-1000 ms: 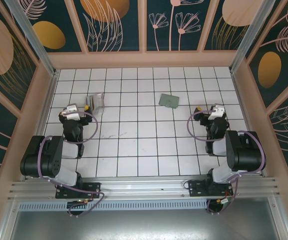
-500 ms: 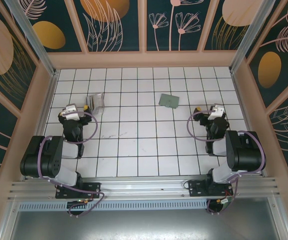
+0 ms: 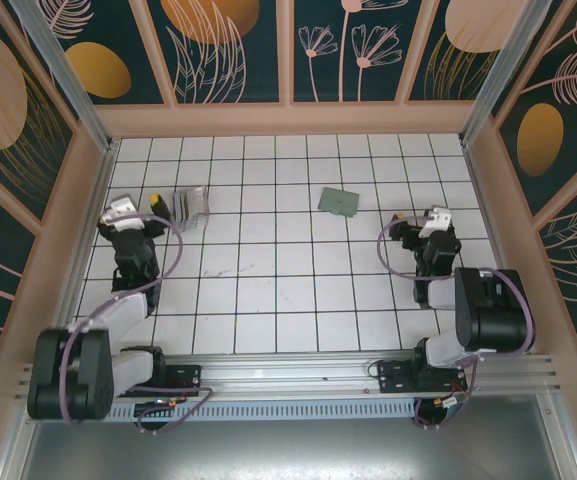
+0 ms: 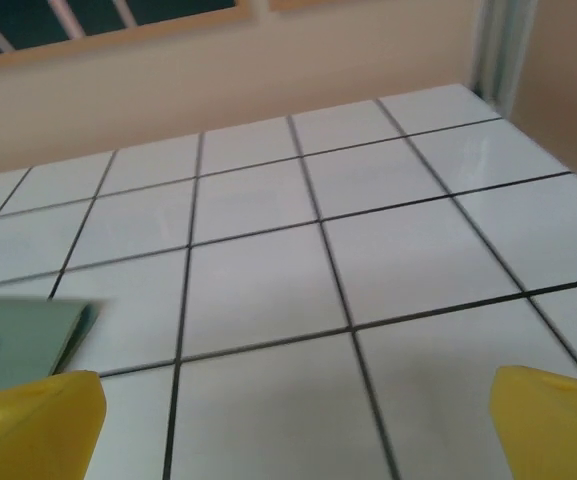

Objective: Put the credit cards into the card holder
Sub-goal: Move the storage box to the top-center of the table.

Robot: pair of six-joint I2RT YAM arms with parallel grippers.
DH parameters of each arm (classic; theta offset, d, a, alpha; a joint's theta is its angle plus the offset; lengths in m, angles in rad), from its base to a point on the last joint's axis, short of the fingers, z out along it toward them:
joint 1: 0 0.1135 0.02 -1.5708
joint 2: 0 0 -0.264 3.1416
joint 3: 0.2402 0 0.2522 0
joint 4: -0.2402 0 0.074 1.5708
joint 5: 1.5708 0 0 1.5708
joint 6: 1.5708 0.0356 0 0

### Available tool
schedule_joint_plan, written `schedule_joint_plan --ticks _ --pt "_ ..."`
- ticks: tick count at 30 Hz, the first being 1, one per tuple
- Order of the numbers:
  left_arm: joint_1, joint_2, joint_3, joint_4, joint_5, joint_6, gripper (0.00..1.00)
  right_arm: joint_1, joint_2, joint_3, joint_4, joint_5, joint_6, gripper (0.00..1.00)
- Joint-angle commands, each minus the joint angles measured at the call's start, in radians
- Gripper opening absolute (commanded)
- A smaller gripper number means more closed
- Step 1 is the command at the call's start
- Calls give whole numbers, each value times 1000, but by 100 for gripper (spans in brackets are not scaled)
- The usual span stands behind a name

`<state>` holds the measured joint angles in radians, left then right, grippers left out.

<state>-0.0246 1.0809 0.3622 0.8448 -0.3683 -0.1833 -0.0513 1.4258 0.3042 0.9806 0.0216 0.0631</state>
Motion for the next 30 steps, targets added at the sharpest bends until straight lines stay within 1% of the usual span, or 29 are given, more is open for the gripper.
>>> schedule_joint_plan --ticks 1,2,3,4,5,6,7,9,10,11,12,13,14,15,17,21,22,25,26,28,30 --pt "0 -111 69 -289 -82 -248 99 -6 -138 147 -313 193 195 99" --pt "2 -125 109 -386 -110 -336 99 -5 -165 198 -437 297 320 99" --pt "0 -125 170 -528 -144 -446 99 -12 -184 268 -597 392 470 99" --pt "2 -112 231 -644 -154 -528 99 -25 -193 337 -764 424 561 99" --pt "3 -94 273 -689 -128 -522 99 -37 -195 372 -828 374 576 99" --pt "3 -74 312 -703 -46 -481 99 -46 -195 390 -832 295 565 99" --pt "3 -49 348 -711 63 -430 99 -44 -193 402 -819 215 540 98" --pt "3 12 422 -753 248 -413 99 -21 -172 430 -801 90 491 93" --pt "3 47 458 -776 325 -416 99 -5 -154 454 -816 59 470 90" --pt "2 92 501 -790 409 -422 99 23 -134 485 -853 58 457 89" --pt "-3 134 530 -797 474 -431 99 55 -113 507 -877 50 443 89" --pt "-11 170 548 -793 513 -442 99 77 -98 517 -882 29 428 89" --pt "-34 203 565 -793 523 -444 99 102 -81 523 -880 0 410 89" --pt "-70 230 582 -795 502 -430 99 120 -63 533 -885 -39 401 88" --pt "-140 282 620 -815 441 -407 99 143 -35 549 -907 -63 405 87" --pt "-197 445 758 -912 408 -417 98 163 1 563 -963 -83 411 85" --pt "-202 485 789 -940 398 -414 96 164 3 560 -968 -83 408 85" --pt "-203 625 941 -1111 356 -408 85 163 4 553 -994 -84 399 85" --pt "-204 691 984 -1155 348 -396 79 165 2 549 -1000 -84 398 85" --pt "-207 753 1030 -1190 348 -384 70 165 0 532 -989 -82 400 85" --pt "-210 786 1046 -1195 316 -382 65 165 13 527 -983 -93 409 85"
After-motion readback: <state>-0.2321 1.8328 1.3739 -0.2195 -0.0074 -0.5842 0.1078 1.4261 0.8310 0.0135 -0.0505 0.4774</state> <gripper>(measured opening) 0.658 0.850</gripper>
